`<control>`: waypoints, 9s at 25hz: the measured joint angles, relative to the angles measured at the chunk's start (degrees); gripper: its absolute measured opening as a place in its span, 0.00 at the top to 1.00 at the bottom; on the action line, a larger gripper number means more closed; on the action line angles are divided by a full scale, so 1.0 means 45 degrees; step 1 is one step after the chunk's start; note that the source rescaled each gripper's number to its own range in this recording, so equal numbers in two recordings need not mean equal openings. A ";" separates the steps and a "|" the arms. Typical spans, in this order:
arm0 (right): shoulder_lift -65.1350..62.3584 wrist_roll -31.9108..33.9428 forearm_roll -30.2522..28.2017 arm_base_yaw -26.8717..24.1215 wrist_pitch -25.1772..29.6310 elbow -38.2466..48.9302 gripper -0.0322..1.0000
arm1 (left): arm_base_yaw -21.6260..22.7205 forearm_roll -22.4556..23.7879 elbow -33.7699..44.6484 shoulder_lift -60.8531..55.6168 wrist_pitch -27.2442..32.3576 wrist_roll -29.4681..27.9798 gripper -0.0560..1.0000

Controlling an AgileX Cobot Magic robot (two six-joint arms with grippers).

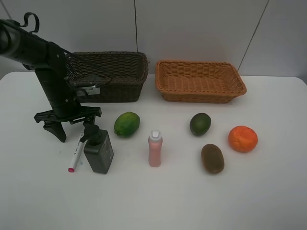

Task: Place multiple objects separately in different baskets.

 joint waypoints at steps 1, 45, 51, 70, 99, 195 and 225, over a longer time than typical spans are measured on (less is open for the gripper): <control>0.0000 0.0000 0.0000 0.0000 0.0000 0.0000 0.14 | 0.0000 0.0000 -0.0016 0.0013 0.0012 -0.0006 0.03; 0.0000 0.0000 0.0000 0.0000 0.0000 0.0000 0.14 | 0.0241 -0.0277 -0.5996 -0.2663 0.0846 -0.0436 0.95; 0.0000 0.0000 0.0000 0.0000 0.0000 0.0000 0.14 | 0.0294 -0.0277 -0.7959 -0.0743 -0.0460 -0.1022 0.95; 0.0000 0.0000 0.0000 0.0000 0.0000 0.0000 0.14 | 0.0467 0.0994 -0.8145 0.0807 -0.2421 -0.0506 0.14; 0.0000 0.0000 0.0000 0.0000 0.0000 0.0000 0.14 | -0.3086 0.0479 -0.7235 -0.3764 0.4939 0.0949 0.10; 0.0000 0.0000 0.0000 0.0000 0.0000 0.0000 0.14 | -0.4812 0.1902 -0.2935 -0.4417 0.3081 -0.3122 0.59; 0.0000 0.0000 0.0000 0.0000 0.0000 0.0000 0.14 | -0.0740 0.2005 -0.8477 0.1169 0.0664 -0.2095 0.07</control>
